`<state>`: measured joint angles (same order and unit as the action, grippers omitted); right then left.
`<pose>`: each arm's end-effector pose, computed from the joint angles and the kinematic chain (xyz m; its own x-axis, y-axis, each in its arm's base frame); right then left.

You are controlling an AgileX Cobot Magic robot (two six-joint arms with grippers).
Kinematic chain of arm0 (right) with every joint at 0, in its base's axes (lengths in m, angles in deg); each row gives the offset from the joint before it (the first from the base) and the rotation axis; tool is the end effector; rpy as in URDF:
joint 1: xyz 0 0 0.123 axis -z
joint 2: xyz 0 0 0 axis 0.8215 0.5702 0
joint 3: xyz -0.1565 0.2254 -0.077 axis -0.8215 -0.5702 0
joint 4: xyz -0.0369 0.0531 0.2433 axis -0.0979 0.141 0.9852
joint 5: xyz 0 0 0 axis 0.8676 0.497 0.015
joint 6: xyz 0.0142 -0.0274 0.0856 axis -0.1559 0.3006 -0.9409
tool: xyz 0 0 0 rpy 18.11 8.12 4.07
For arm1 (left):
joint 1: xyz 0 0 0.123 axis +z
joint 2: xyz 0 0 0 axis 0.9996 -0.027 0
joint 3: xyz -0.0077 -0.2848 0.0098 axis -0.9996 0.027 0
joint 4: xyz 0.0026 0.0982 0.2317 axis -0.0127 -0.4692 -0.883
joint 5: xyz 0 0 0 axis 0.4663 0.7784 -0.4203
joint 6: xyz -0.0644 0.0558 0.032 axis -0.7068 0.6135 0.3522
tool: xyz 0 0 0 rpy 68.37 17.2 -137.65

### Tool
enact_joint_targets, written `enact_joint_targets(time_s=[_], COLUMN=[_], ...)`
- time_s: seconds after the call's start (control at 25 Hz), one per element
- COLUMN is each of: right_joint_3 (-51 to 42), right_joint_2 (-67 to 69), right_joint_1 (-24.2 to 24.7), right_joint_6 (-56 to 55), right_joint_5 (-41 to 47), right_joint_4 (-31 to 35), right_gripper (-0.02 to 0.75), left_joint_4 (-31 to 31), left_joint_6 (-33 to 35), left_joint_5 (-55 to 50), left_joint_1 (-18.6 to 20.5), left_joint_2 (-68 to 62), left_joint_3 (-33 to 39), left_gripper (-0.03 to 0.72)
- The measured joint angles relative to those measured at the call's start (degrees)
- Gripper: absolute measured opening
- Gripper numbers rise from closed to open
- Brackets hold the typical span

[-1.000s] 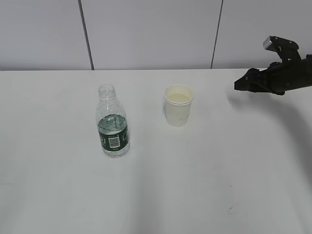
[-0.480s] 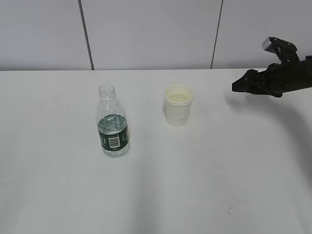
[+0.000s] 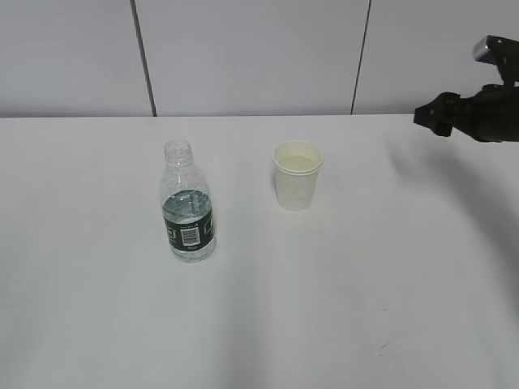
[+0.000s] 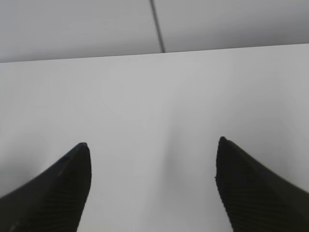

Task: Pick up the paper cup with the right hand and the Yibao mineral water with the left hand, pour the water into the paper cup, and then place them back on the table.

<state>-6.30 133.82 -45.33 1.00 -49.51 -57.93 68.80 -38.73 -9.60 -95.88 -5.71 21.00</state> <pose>0.4130 -0.0443 0.1845 -0.5064 0.0936 -0.8572 -0.0895 0.9830 0.1603 -0.0115 -0.0059 0.2812 -0.4520 0.1260 -0.8831 0.2309 0.9728 0.0206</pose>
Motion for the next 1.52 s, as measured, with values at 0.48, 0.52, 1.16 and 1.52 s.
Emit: enact_joint_targets(time_s=[0.48, 0.52, 1.16, 1.52], right_joint_3=[-6.5, -6.5, -22.8, -36.8], right_joint_2=[-11.3, -12.2, -44.3, -68.7], right_joint_1=[-8.2, -9.0, -10.8, -10.8], right_joint_6=[48.2, 52.4, 74.8, 74.9], right_joint_5=[42.3, 44.4, 57.2, 65.7], right_joint_4=[41.9, 45.3, 64.0, 64.0], right_gripper=[0.594, 0.594, 0.594, 0.594], left_joint_4=[0.0, 0.0, 0.0, 0.0], left_joint_6=[0.0, 0.0, 0.0, 0.0], left_joint_5=[0.0, 0.0, 0.0, 0.0], left_joint_1=[0.0, 0.0, 0.0, 0.0], left_joint_2=[0.0, 0.0, 0.0, 0.0], left_joint_3=[0.0, 0.0, 0.0, 0.0], left_gripper=[0.397, 0.397, 0.376, 0.374])
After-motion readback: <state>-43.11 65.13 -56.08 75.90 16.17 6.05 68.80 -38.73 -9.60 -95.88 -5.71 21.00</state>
